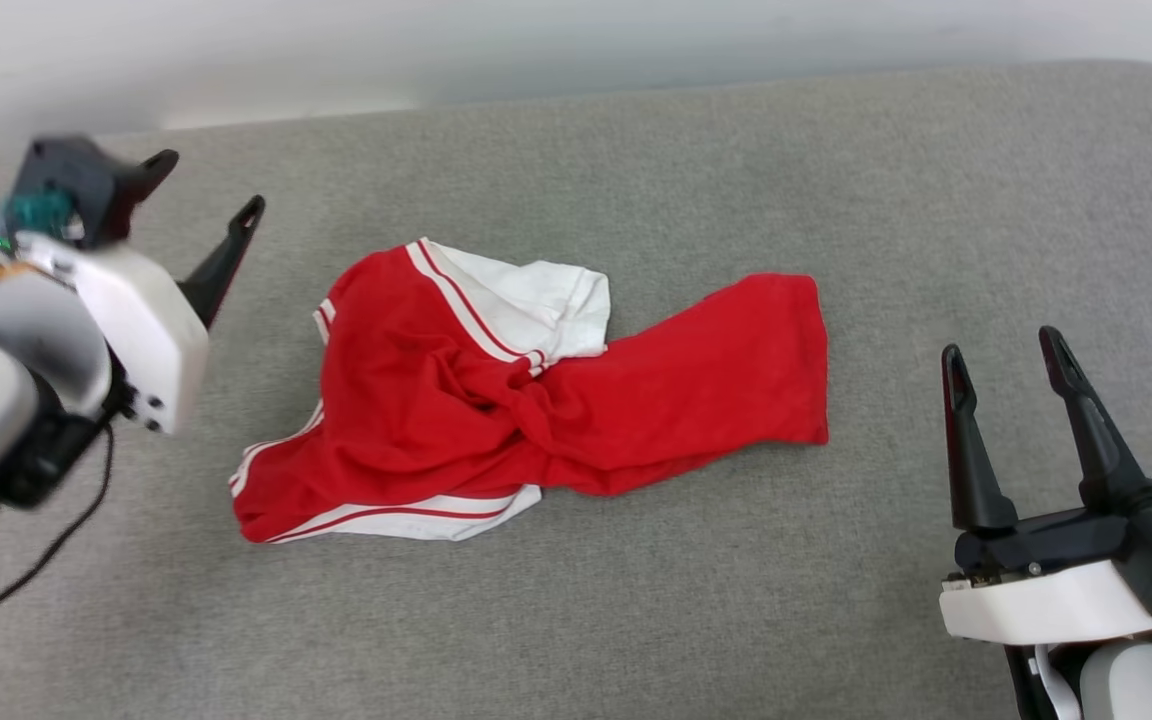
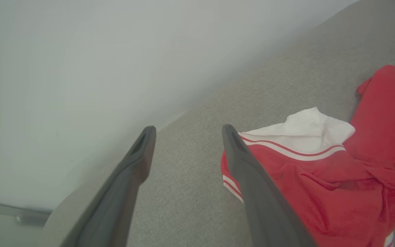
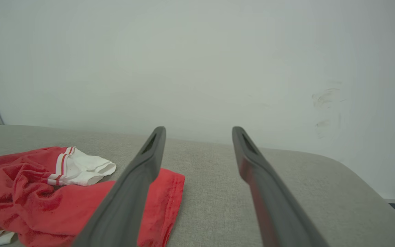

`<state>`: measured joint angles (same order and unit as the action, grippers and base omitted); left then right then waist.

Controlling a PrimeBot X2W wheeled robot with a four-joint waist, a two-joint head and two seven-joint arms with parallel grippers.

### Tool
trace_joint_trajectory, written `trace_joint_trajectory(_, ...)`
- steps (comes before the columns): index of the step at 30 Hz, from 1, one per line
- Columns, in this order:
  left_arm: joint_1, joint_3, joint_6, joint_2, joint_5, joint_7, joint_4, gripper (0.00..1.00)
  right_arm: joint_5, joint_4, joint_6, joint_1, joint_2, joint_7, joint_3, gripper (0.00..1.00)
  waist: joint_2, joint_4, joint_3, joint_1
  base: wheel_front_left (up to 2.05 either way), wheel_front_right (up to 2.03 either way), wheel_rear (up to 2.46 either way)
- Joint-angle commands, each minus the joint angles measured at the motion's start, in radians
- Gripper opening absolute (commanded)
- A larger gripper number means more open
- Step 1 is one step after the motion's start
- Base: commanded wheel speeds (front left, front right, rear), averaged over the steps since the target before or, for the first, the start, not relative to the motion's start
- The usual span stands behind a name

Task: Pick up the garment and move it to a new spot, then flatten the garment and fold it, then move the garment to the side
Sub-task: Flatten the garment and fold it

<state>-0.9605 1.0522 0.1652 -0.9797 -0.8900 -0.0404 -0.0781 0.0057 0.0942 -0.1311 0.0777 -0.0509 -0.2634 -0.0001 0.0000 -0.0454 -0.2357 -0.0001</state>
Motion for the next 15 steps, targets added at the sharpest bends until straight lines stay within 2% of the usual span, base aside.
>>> trace_joint_trajectory(1, -0.036, 0.007, -0.033, -0.002, -0.020, -0.066, -0.014, 1.00, -0.003, 0.003, 0.001, 0.012, 0.002, -0.002, -0.001, 1.00, 0.0000, -0.014, -0.017, 0.0001, 0.00, 0.00, 0.00)
trace_joint_trajectory(7, -0.150, 0.039, -0.163, -0.007, -0.114, -0.363, -0.077, 1.00, 0.008, 0.008, 0.001, 0.034, 0.002, -0.002, -0.003, 1.00, 0.0000, -0.052, -0.073, 0.0001, 0.00, 0.00, 0.00)
trace_joint_trajectory(10, -0.193, 0.052, -0.203, 0.009, -0.157, -0.483, -0.112, 1.00, 0.011, 0.012, 0.001, 0.050, 0.002, -0.002, -0.003, 1.00, 0.0000, -0.070, -0.103, 0.0001, 0.00, 0.00, 0.00)
trace_joint_trajectory(15, -0.247, 0.081, -0.246, 0.048, -0.207, -0.643, -0.159, 1.00, 0.019, 0.017, 0.001, 0.076, 0.002, -0.002, -0.001, 1.00, 0.0000, -0.099, -0.153, 0.0001, 0.00, 0.00, 0.00)
